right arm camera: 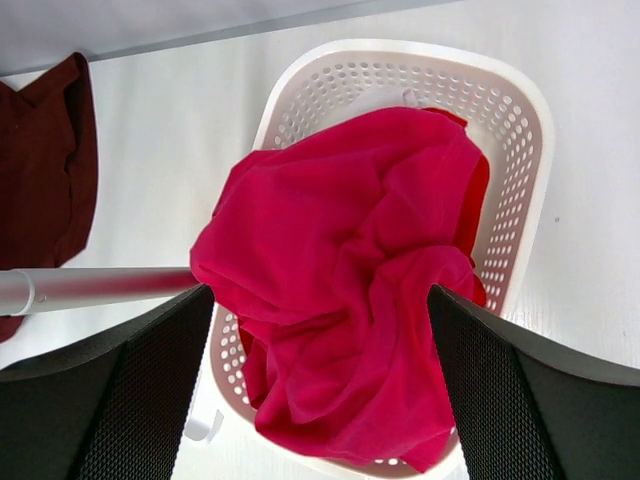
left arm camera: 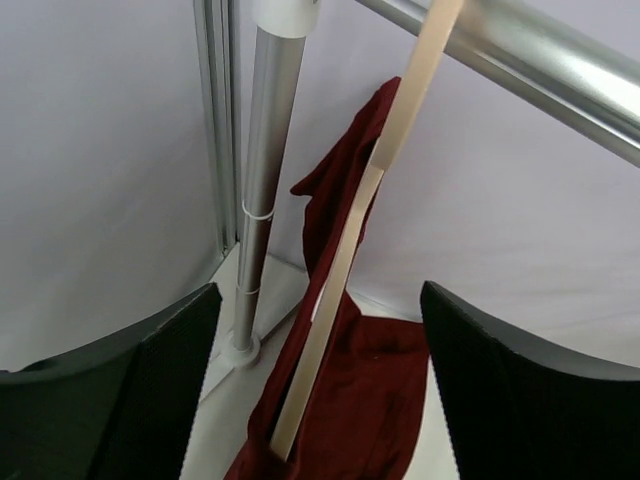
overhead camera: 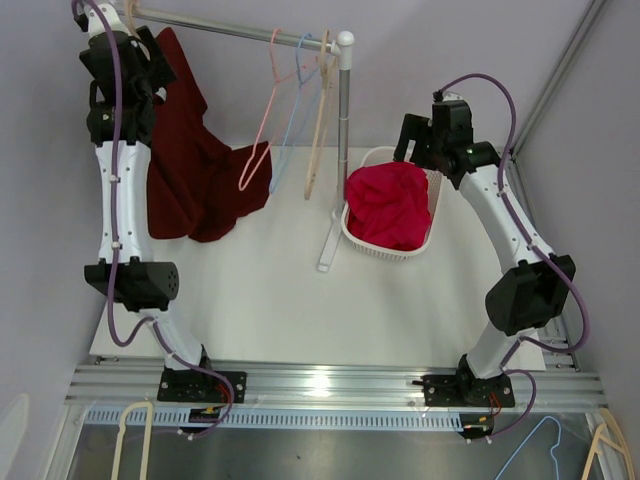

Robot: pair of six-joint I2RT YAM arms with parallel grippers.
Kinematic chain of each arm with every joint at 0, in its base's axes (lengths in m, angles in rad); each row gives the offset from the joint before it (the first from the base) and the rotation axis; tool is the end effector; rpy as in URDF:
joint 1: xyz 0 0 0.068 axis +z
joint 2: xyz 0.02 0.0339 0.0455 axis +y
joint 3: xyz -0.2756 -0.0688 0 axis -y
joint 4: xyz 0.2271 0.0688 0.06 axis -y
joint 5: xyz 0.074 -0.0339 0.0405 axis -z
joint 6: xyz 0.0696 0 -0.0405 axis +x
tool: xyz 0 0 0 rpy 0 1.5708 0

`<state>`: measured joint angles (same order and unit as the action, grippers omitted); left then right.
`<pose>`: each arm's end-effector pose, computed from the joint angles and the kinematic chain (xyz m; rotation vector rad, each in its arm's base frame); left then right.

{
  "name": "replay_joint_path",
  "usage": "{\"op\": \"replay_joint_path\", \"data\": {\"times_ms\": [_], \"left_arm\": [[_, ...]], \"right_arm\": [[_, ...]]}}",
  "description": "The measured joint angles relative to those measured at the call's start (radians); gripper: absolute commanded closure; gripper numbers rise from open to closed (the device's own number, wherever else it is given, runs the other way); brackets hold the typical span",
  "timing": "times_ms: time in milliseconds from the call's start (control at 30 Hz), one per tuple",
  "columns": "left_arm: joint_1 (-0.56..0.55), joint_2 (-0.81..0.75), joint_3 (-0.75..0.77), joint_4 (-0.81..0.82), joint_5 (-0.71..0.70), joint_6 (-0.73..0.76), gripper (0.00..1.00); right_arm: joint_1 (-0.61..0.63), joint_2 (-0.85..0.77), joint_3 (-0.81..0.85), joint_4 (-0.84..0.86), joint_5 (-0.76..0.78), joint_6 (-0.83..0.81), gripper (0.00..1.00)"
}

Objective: Remove the t-shirt from the hanger

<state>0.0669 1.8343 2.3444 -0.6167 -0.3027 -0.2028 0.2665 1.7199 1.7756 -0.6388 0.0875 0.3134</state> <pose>0.3980 0.0475 0.5279 -0.4484 1.6136 0.1512 0.3913 0.1005 0.3797 0.1016 2.1589 0.2419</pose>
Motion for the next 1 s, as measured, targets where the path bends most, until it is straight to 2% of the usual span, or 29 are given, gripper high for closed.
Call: {"op": "replay_joint_path", "data": {"times_ms": [33,100,167,300,467,567,633,700,1000], "left_arm": [[0.005,0.010,0.009,0.000,0.003,-0.005,0.26],[0.015,0.037,0.037,0.001,0.030,-0.019,0.36],[0.026,0.061,0.060,0.006,0.052,-0.029,0.38],[0.040,0.098,0.067,0.020,0.080,-0.046,0.54],[0.041,0.120,0.069,0.065,0.110,-0.061,0.57],[0.041,0.124,0.069,0.093,0.140,-0.077,0.69],[0.041,0.126,0.069,0.110,0.156,-0.092,0.88],[0.041,0.127,0.068,0.120,0.170,-0.103,0.99],[0.041,0.127,0.068,0.133,0.214,-0.116,0.99]], "right_arm": [[0.000,0.005,0.003,0.000,-0.002,0.000,0.08],[0.000,0.016,0.010,-0.001,-0.008,0.000,0.08],[0.000,0.027,0.021,-0.002,-0.011,0.000,0.08],[0.000,0.037,0.035,-0.006,-0.017,-0.001,0.08],[0.000,0.038,0.041,-0.008,-0.017,-0.002,0.08],[0.000,0.039,0.046,-0.008,-0.018,-0.005,0.08],[0.000,0.039,0.048,-0.008,-0.018,-0.009,0.08],[0.000,0.039,0.048,-0.008,-0.018,-0.012,0.08],[0.000,0.040,0.042,-0.005,-0.036,-0.018,0.08]]}}
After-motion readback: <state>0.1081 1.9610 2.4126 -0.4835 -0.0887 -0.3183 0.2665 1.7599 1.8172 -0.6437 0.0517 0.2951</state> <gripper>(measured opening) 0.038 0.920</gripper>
